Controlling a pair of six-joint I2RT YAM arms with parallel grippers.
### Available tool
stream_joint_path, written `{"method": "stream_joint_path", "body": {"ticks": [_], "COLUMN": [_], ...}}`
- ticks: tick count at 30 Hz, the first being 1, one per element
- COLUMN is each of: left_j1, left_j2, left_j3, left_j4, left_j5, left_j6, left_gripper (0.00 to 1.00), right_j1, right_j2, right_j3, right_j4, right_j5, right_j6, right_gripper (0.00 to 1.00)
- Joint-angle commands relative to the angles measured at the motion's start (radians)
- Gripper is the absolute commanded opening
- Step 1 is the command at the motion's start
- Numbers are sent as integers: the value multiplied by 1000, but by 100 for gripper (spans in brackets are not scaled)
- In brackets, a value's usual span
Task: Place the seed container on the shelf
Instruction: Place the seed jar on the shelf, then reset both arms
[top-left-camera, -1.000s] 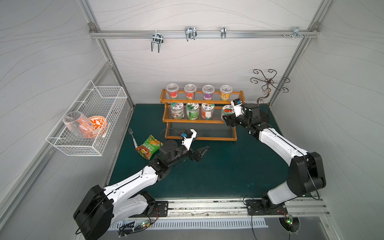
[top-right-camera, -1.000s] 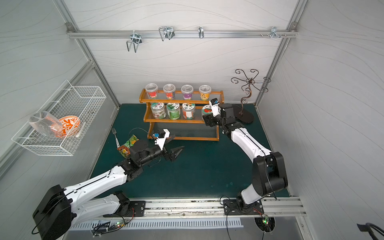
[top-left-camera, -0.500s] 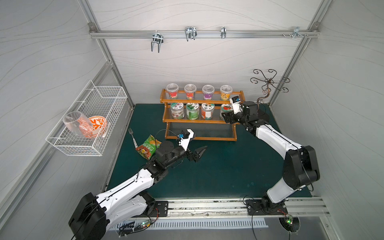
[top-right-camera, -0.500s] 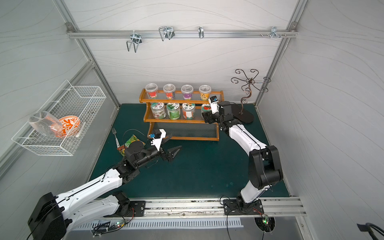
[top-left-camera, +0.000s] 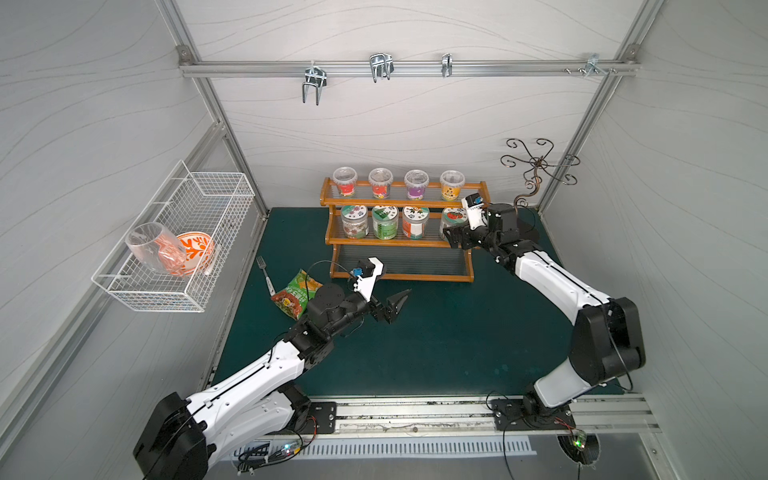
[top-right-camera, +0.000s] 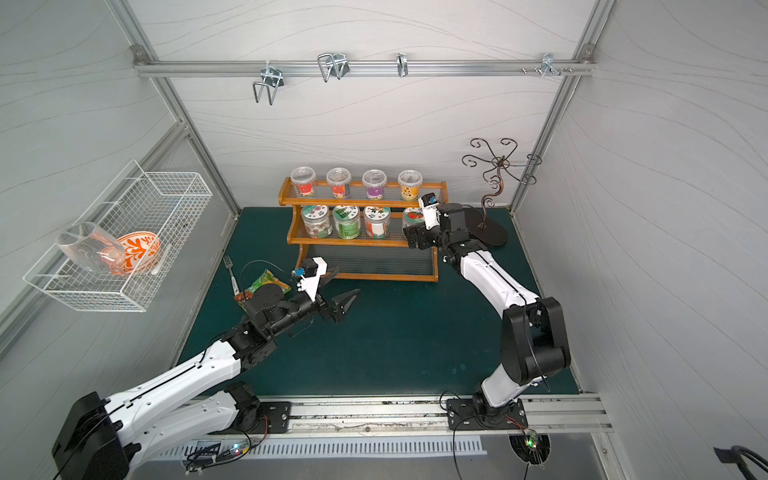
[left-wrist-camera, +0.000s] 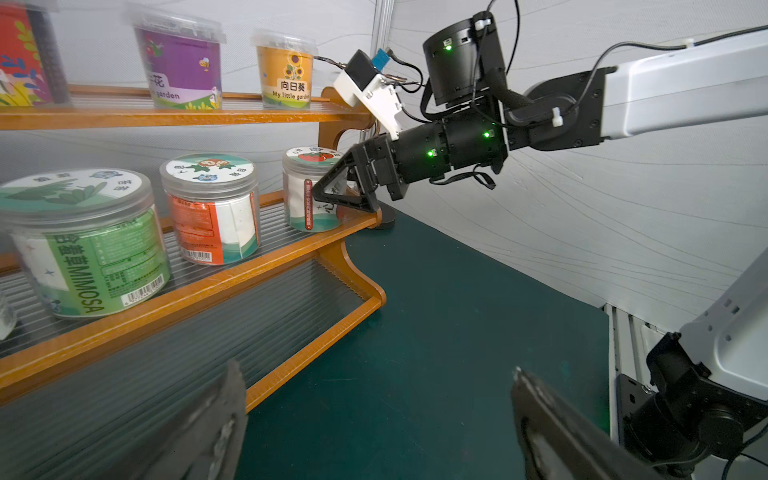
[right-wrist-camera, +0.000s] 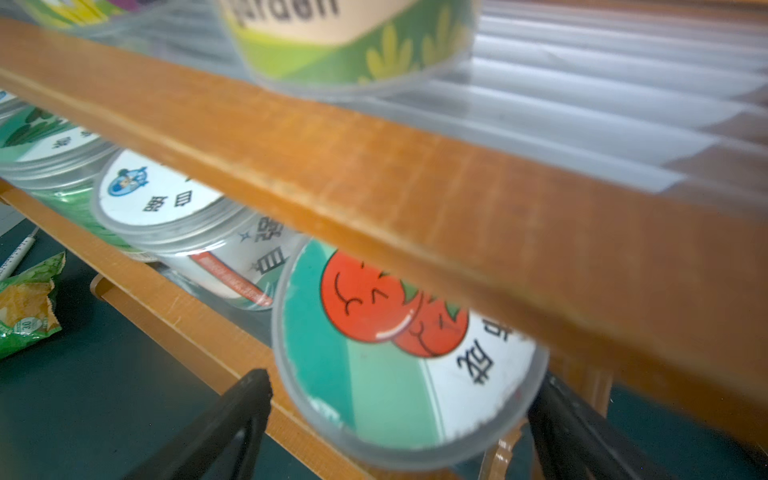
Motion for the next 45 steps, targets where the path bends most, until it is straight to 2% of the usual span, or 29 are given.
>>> {"method": "stream_joint_path", "body": {"ticks": [1,7,11,14,16,19,23,27,32,35,38,39,41,43,45], "left_j1": [6,21,102,219,303,383,484,583,620,647,645,646,645,645,646], "left_j2": [-30,-78,-112,-140,-154,-139,-67,114,324,482,630,653,658,607,617], "left_j3": [-11,-53,-130,-187,-213,-251,-295,-341,-365,-362,-347,-337,-314,-258,-174], "left_j4": [11,-17,4,-7,-49,-36,77,326,604,755,889,889,866,681,538], "left_j5": [-124,-556,-815,-880,-864,-895,-883,-785,-661,-613,-516,-508,-507,-525,-561], "left_j6": [1,11,35,-7,-28,-11,-36,-29,28,1,48,52,54,36,28], "left_gripper": [100,100,100,99,99,99,99,99,99,99,99,99,100,100,99], "right_j1": [-9,-27,-79,-139,-189,-244,-247,-254,-271,-275,-272,-271,-267,-245,-238], "right_j2": [-98,-266,-383,-436,-447,-437,-387,-273,-123,10,-2,20,6,21,18], "right_j3": [-53,-196,-330,-432,-489,-570,-696,-749,-825,-848,-812,-808,-771,-760,-756], "right_j4": [-54,-109,-108,-74,-39,57,306,522,831,1001,909,936,838,841,833], "right_j5": [-19,-15,54,133,147,180,256,319,205,208,163,171,196,220,229], "right_j6": [17,48,111,184,224,261,186,125,91,95,73,72,84,57,56], "right_gripper": [99,99,99,99,99,99,99,99,99,99,99,99,99,99,99]}}
